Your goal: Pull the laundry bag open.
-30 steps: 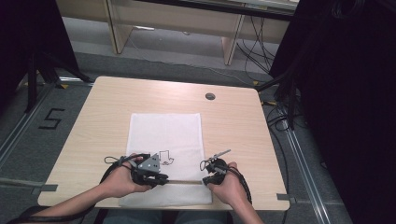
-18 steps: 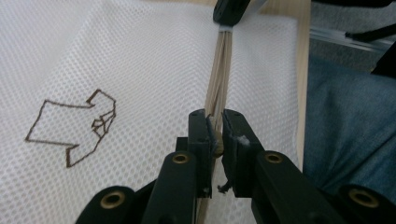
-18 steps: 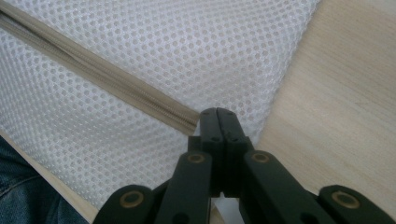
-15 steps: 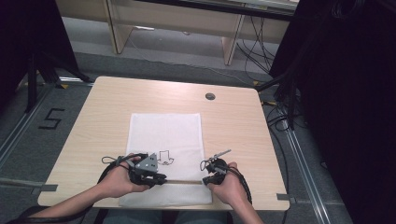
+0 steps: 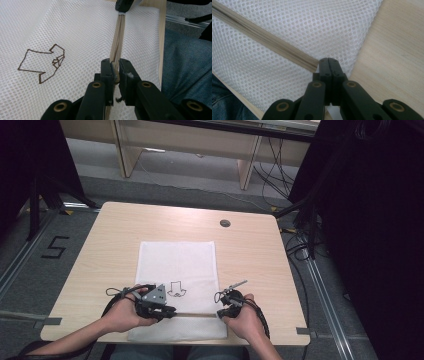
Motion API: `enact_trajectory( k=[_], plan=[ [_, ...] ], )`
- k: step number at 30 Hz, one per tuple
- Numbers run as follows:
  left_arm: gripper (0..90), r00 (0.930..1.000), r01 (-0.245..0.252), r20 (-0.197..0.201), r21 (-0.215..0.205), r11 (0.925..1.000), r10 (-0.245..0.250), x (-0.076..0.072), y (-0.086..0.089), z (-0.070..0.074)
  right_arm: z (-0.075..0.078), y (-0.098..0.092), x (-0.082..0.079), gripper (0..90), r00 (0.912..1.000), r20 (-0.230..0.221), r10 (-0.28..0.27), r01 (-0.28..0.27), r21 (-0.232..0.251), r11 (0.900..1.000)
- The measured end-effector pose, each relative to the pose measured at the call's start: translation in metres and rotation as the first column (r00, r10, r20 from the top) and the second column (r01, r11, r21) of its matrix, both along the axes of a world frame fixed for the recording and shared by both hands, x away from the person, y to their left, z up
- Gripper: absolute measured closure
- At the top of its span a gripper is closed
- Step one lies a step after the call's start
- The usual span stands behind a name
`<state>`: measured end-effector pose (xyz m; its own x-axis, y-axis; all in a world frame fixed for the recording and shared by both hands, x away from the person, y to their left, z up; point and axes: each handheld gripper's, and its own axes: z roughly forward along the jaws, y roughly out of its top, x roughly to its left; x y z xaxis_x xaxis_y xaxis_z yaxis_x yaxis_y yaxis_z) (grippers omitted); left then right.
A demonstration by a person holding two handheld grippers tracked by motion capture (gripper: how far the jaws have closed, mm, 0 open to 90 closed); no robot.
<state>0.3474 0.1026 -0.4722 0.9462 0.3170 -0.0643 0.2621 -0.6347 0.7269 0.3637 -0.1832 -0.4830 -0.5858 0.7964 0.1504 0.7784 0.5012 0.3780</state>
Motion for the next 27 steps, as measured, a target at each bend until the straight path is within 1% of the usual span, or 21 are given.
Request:
enact_trajectory(
  k=[4,5,7,8,9,10,11,12,13,15,16,18,20,21,22,24,27],
  plan=[
    [82.0,1.0,-0.001,-0.003,-0.002,1.0,0.001,0.0,0.0,0.0,0.0,0.0,0.0,90.0,1.0,-0.001,0.0,0.0,0.002,1.0],
    [82.0,1.0,-0.003,-0.002,0.007,1.0,0.003,0.0,0.0,0.001,0.0,0.0,0.0,90.0,1.0,0.001,-0.001,0.001,0.003,1.0],
    [82.0,1.0,-0.001,-0.001,-0.001,1.0,0.001,0.0,0.002,0.001,0.0,0.0,0.0,90.0,1.0,0.0,-0.001,0.001,0.001,1.0],
    [82.0,1.0,-0.006,-0.004,0.004,1.0,0.006,0.0,0.003,0.001,0.0,0.0,0.0,90.0,1.0,-0.001,-0.001,0.001,0.0,1.0],
    [82.0,0.9999,-0.01,-0.007,-0.002,0.9999,0.01,-0.001,0.004,0.001,0.0,0.0,0.0,90.0,1.0,0.0,-0.001,0.001,0.001,1.0],
    [82.0,1.0,-0.005,0.0,0.013,0.9999,0.005,0.0,0.006,0.001,0.0,0.0,0.0,90.0,1.0,-0.001,-0.001,0.001,0.001,1.0],
    [82.0,0.9999,-0.012,-0.001,0.004,0.9999,0.012,0.0,0.008,0.0,0.0,0.0,0.0,90.0,1.0,0.0,-0.003,0.003,0.002,1.0],
    [82.0,0.9998,-0.016,-0.015,-0.009,0.9998,0.016,0.0,0.009,0.0,0.0,0.0,0.0,90.0,1.0,-0.002,-0.005,0.005,0.0,1.0],
    [82.0,0.9997,-0.021,-0.013,-0.002,0.9998,0.021,-0.001,0.01,0.0,0.0,0.0,0.0,90.0,1.0,0.001,-0.001,0.001,0.0,1.0],
    [82.0,0.9998,-0.017,-0.006,0.001,0.9998,0.017,-0.001,0.011,0.0,0.0,0.0,0.0,90.0,1.0,0.001,-0.003,0.003,0.0,1.0],
    [82.0,0.9996,-0.024,-0.016,-0.008,0.9997,0.024,-0.001,0.012,0.0,0.0,0.0,0.0,90.0,1.0,0.002,-0.001,0.001,0.001,1.0],
    [82.0,0.9997,-0.024,-0.008,-0.006,0.9997,0.024,-0.001,0.014,0.001,0.0,0.0,0.0,90.0,1.0,-0.002,-0.006,0.006,0.0,1.0],
    [82.0,0.9997,-0.025,-0.008,-0.002,0.9997,0.025,-0.001,0.015,0.001,0.0,0.0,0.0,90.0,1.0,0.003,0.0,0.0,0.001,1.0],
    [81.9,0.9996,-0.026,-0.009,-0.009,0.9996,0.026,-0.001,0.016,0.001,0.0,0.0,0.0,90.0,1.0,0.002,-0.002,0.002,0.0,1.0],
    [82.0,0.9993,-0.034,-0.018,-0.012,0.9994,0.034,-0.002,0.016,0.001,0.0,0.0,0.0,90.0,1.0,0.002,-0.002,0.002,0.001,1.0],
    [82.0,0.9995,-0.029,-0.01,0.0,0.9996,0.029,-0.002,0.017,0.0,0.0,0.0,0.0,90.0,1.0,0.002,-0.002,0.002,0.001,1.0],
    [82.0,0.9994,-0.031,-0.014,-0.003,0.9995,0.031,-0.002,0.017,0.0,0.0,0.0,0.0,90.0,1.0,0.001,-0.001,0.001,0.0,1.0]
  ],
)
